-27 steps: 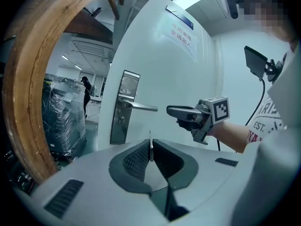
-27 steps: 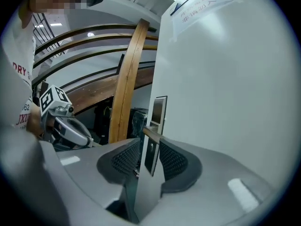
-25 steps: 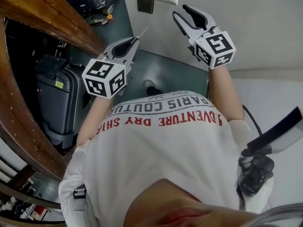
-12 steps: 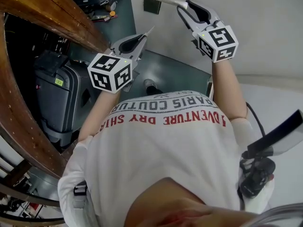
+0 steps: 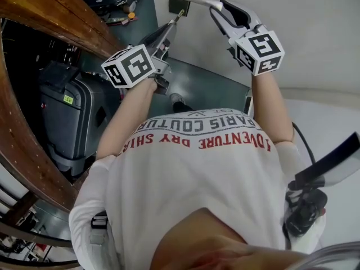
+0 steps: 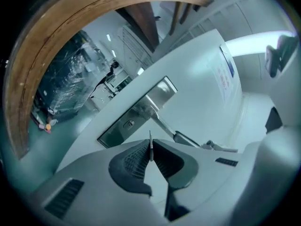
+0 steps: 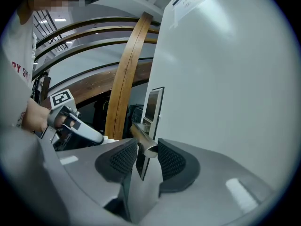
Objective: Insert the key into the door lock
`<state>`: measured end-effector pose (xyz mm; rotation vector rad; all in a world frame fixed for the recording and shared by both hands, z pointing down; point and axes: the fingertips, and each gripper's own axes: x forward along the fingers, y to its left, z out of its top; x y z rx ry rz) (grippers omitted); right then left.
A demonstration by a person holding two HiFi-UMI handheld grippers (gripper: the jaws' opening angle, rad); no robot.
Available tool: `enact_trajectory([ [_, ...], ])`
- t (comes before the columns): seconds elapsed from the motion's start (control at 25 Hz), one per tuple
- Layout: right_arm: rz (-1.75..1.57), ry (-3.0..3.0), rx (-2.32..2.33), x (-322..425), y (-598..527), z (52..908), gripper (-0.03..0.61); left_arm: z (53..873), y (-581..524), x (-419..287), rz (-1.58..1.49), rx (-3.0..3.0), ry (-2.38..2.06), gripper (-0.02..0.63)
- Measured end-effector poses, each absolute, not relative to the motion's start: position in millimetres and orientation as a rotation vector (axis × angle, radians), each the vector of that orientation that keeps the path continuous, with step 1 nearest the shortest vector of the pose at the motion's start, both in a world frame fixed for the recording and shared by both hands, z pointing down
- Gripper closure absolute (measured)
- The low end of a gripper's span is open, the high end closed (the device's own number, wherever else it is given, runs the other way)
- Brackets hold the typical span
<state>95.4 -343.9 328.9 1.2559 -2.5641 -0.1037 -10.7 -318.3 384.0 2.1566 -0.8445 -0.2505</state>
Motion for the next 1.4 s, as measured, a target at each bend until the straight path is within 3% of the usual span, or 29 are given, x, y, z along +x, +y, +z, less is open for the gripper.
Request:
enact_trajectory([
  [0.4,-0.104,-2.575,1.232,94,-340,325,0.445,412,-372,-4,-0.61,1.751,-0.731,0.591],
  [1.4,-0.131,-2.568,1.227,90,-335,323,0.449,418,-400,4,-0.778,1.531,-0.706,0.591],
])
